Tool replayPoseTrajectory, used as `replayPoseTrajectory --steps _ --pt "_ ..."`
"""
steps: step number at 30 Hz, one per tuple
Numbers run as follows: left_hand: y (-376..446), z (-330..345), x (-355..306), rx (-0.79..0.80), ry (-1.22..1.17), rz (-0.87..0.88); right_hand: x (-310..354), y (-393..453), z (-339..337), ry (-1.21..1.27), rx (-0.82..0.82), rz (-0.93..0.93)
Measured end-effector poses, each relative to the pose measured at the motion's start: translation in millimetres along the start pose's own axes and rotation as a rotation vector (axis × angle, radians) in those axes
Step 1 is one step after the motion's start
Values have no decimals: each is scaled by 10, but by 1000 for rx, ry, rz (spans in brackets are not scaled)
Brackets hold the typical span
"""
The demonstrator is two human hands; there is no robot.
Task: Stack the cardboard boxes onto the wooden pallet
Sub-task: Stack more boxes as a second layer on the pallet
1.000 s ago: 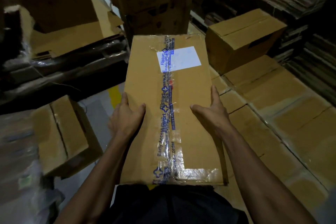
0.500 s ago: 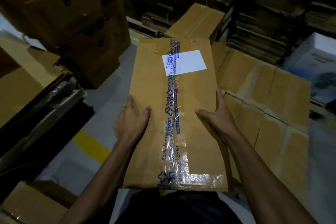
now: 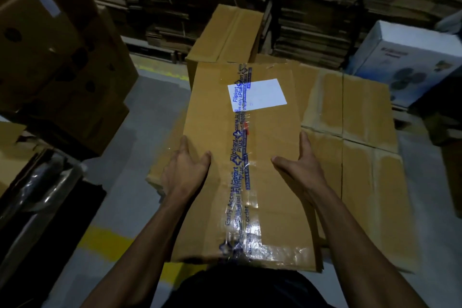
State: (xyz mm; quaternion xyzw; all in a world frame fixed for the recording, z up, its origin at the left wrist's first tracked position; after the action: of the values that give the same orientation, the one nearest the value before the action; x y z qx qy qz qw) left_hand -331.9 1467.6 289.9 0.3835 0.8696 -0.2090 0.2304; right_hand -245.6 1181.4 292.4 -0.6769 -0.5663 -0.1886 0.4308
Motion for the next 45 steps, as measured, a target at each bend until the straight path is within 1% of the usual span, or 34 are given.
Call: replayPoseTrajectory --steps 8,13,15,19,22,25,31,33,40,45 --pt "432 17 -180 12 -20 32 103 305 46 53 -52 43" --pt "637 -27 -138 56 -49 -15 117 229 161 81 -131 170" --pt "726 -69 -72 100 -56 -51 136 155 279 57 -150 215" --pt "975 -194 80 251 -85 -115 270 -3 494 55 -207 258" --pt "1096 -305 171 334 -120 -75 351 -101 598 75 -263 261" --pt "1119 -397 193 368 -183 -31 439 -218 646 111 -294 243" --pt "1149 -503 126 360 -285 97 486 -428 685 130 -373 279" --pt "1146 -510 107 358 -277 128 491 -483 691 125 -398 278" --pt "1184 -490 -38 336 -248 183 511 -498 627 101 -451 258" --pt "1266 -382 -206 307 -269 217 487 -372 532 104 -484 259"
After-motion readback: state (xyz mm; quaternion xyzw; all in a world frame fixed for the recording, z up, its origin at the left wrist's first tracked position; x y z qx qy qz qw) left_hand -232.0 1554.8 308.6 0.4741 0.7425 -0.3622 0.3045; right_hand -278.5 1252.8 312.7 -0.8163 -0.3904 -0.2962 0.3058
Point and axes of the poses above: each hand's wrist, its own y-axis towards the middle knuckle, its own z-axis out of the palm, x = y × z, the point moved 5 cm from there along y, towards the middle knuckle, and after that the axes turned 1 degree about -y, right-handed, at the moved point
